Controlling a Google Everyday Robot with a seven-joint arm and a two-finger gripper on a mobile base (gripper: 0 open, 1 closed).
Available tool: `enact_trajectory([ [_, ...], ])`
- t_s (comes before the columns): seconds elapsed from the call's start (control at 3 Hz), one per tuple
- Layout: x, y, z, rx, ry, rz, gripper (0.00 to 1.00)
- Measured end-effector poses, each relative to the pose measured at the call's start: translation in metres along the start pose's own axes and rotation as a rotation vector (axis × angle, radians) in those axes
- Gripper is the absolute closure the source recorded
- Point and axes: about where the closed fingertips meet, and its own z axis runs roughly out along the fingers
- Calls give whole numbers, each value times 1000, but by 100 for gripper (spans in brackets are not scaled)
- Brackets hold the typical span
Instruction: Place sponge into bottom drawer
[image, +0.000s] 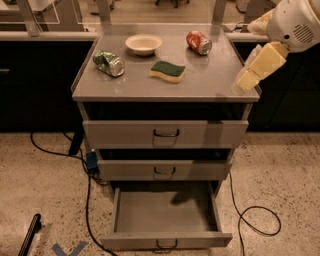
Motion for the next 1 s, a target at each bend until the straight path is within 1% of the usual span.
enact_trajectory([
  [0.33,0,-2,1,2,-4,2,0],
  [0.67,12,-7,4,25,17,55,0],
  [1.0,1,-31,37,13,-29,66,0],
])
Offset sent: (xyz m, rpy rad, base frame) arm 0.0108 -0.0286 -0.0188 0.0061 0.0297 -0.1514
